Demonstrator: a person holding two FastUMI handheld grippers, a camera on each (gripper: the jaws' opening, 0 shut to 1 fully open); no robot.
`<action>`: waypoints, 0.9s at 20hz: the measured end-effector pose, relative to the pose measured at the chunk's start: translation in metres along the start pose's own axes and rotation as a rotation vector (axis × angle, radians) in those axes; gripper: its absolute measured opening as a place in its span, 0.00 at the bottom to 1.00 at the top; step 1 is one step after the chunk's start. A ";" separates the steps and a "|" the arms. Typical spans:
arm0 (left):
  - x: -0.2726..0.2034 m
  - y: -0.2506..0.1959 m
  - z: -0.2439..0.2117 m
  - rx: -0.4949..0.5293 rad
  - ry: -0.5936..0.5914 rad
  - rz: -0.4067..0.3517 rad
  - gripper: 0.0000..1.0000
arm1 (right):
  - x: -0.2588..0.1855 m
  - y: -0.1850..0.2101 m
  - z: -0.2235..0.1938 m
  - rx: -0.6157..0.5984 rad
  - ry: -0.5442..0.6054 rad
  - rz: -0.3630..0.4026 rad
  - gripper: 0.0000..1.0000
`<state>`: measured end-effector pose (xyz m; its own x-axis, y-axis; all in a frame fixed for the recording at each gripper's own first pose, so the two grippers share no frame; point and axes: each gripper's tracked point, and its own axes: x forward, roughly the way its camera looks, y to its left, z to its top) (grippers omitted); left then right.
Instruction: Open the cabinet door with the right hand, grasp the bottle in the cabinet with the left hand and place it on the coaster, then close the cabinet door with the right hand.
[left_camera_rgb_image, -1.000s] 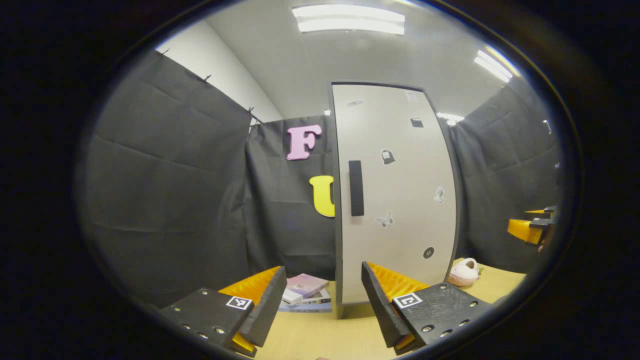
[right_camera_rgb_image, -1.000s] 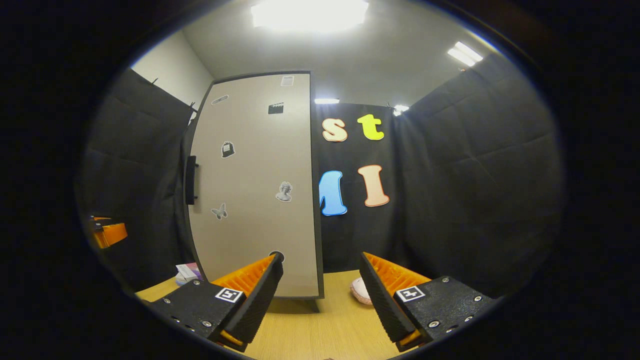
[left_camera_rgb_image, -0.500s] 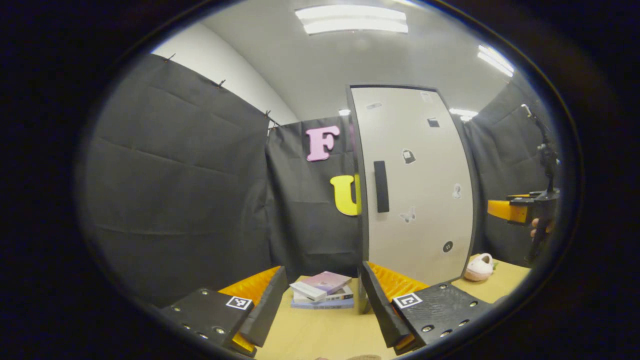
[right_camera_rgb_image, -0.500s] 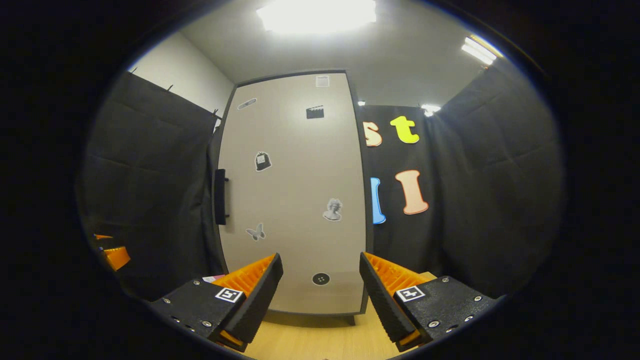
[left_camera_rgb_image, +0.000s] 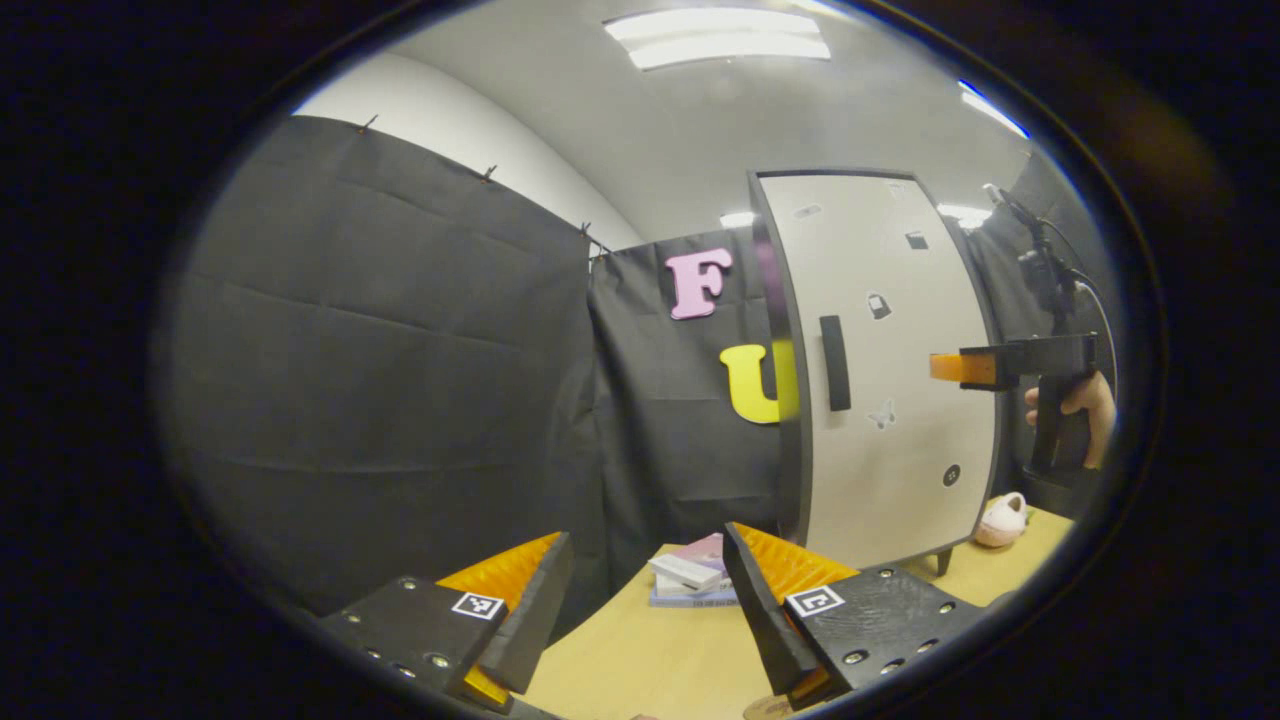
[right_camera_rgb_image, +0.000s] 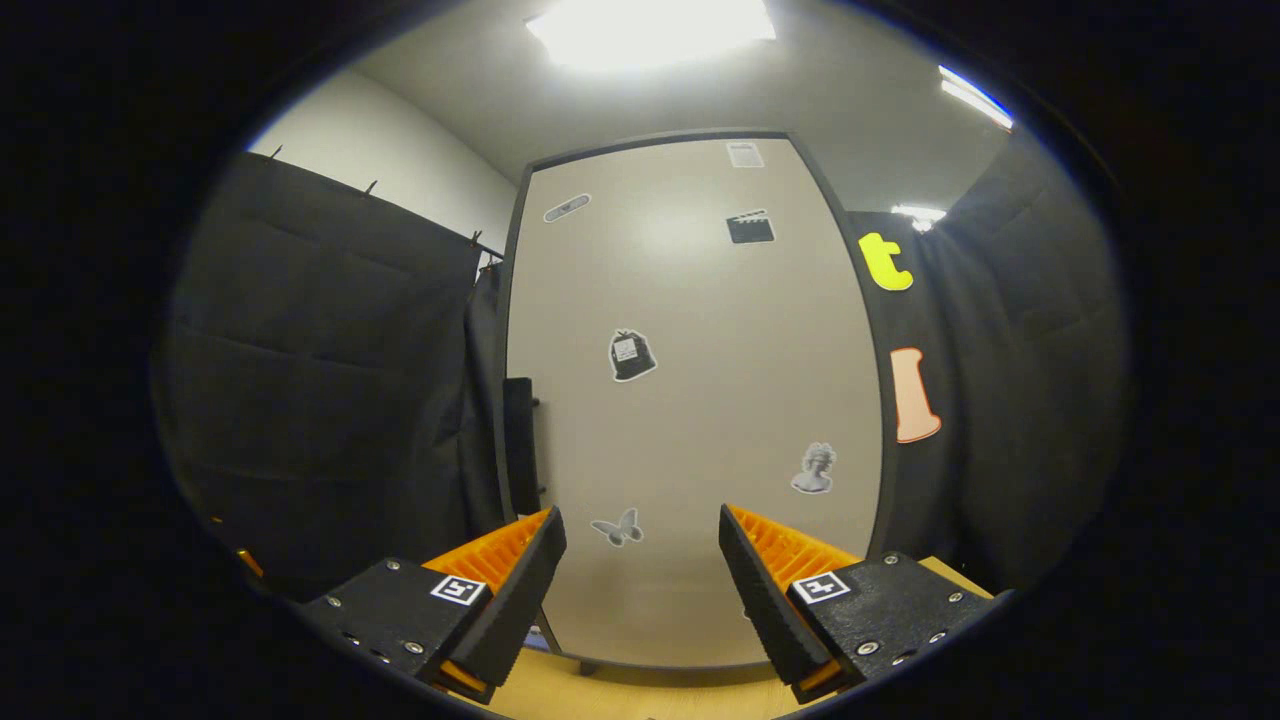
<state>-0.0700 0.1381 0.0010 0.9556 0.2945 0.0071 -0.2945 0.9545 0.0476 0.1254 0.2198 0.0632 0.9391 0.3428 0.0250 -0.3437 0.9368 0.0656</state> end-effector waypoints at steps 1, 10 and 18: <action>-0.001 0.007 -0.002 0.001 0.002 0.012 0.90 | 0.006 0.008 0.002 -0.002 0.000 0.009 0.95; -0.007 0.066 -0.018 0.000 0.032 0.104 0.86 | 0.069 0.071 0.009 -0.038 0.025 0.066 0.94; -0.005 0.096 -0.029 -0.008 0.044 0.136 0.86 | 0.119 0.096 -0.003 -0.065 0.153 0.040 0.74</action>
<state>-0.1033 0.2291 -0.0230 0.9056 0.4230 -0.0312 -0.4216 0.9058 0.0417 0.2036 0.3510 0.0694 0.9156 0.3817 -0.1260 -0.3845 0.9231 0.0029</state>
